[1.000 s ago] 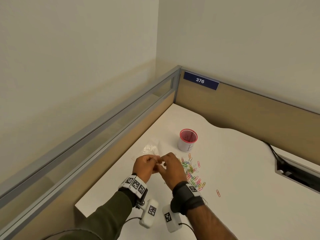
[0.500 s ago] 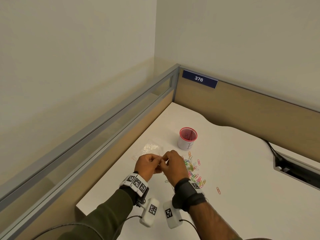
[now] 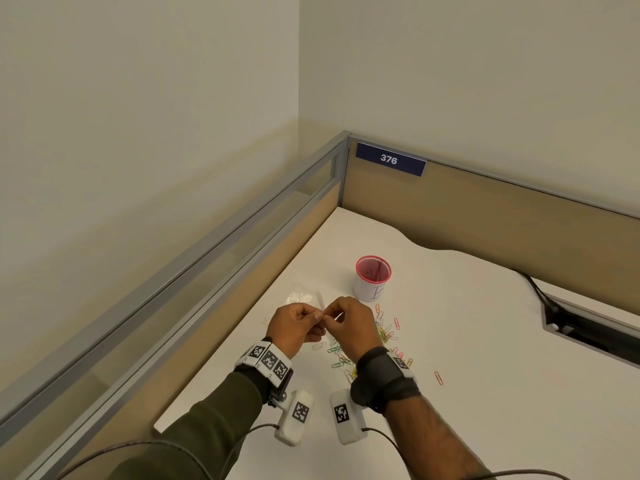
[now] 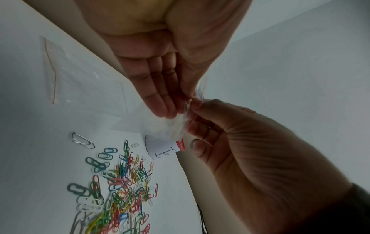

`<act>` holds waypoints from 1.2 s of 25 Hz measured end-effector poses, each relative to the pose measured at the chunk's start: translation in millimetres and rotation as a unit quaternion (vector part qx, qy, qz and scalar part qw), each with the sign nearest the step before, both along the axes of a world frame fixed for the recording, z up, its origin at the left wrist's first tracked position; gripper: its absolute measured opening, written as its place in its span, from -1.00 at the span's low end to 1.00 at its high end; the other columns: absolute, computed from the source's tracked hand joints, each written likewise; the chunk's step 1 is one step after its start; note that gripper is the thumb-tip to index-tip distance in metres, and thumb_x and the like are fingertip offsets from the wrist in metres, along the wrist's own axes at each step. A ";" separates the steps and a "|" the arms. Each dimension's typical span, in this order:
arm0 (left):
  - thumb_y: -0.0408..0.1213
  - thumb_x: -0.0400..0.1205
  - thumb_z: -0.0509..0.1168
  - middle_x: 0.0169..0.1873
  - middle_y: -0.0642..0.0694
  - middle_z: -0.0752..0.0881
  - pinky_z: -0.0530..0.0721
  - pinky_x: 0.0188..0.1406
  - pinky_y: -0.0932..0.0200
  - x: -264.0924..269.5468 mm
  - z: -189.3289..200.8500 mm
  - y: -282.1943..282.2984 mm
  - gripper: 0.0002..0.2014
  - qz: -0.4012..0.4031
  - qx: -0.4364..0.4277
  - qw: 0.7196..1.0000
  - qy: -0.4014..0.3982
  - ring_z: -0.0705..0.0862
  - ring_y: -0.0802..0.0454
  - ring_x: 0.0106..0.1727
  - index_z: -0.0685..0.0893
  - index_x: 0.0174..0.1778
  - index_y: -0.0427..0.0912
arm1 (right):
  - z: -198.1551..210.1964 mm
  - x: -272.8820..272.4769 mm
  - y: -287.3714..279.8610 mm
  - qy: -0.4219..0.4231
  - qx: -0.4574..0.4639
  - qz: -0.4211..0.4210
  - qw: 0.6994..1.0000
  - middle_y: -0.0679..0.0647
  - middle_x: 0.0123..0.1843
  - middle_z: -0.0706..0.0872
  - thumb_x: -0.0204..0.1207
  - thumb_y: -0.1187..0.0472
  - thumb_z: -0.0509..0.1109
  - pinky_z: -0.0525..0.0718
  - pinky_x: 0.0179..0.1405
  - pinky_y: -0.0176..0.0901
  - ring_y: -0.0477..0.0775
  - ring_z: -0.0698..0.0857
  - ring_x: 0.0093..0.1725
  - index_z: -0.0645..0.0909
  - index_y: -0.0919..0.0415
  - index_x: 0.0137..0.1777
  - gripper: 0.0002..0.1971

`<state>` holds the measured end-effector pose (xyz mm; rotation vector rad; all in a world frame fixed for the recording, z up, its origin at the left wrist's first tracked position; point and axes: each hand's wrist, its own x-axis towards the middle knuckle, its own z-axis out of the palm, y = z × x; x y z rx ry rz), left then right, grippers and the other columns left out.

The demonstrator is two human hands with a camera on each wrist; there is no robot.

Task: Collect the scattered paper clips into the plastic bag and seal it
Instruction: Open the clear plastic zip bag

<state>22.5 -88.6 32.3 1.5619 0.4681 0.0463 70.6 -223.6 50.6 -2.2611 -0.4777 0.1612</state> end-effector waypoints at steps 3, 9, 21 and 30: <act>-0.37 0.67 0.39 -0.28 -0.28 0.84 0.85 -0.17 0.04 4.4 -0.1 -1.2 -0.88 -0.009 0.017 1.000 -0.006 0.83 -0.14 -0.24 0.79 -0.10 -0.34 | 4.2 1.5 -2.9 0.001 -0.013 -0.009 1.000 0.04 -0.20 0.71 0.47 0.14 0.42 0.68 -0.19 -0.15 0.01 0.64 -0.22 0.68 0.15 -0.19 -0.91; -0.29 0.69 0.33 -0.33 -0.09 0.81 0.83 -0.19 0.12 10.8 0.7 -18.7 -0.87 -0.051 0.187 0.981 0.016 0.83 -0.02 -0.27 0.72 -0.17 -0.16 | -3.4 2.6 -5.2 0.023 -0.056 -0.045 0.997 0.09 -0.32 0.65 0.40 0.20 0.39 0.61 -0.30 -0.05 0.00 0.52 -0.36 0.59 0.23 -0.29 -0.88; -0.30 0.58 0.34 -0.11 -0.08 0.54 0.48 -0.29 0.26 11.4 12.1 -12.5 -0.79 -0.088 0.343 0.935 0.032 0.53 0.05 -0.29 0.45 -0.33 -0.10 | -6.0 14.8 -15.6 0.039 -0.021 -0.119 0.992 0.04 -0.24 0.68 0.48 0.13 0.35 0.66 -0.23 -0.02 0.06 0.61 -0.30 0.52 0.11 -0.06 -0.89; -0.02 0.41 0.59 0.25 0.05 0.58 0.59 0.29 0.13 -4.4 0.0 15.1 -0.51 -0.137 0.279 0.949 -0.056 0.58 0.12 0.23 0.53 0.16 0.00 | -1.8 15.7 -11.6 0.034 -0.014 -0.078 0.996 0.06 -0.14 0.76 0.50 0.31 0.30 0.75 -0.10 -0.03 0.08 0.72 -0.20 0.69 0.12 -0.08 -0.85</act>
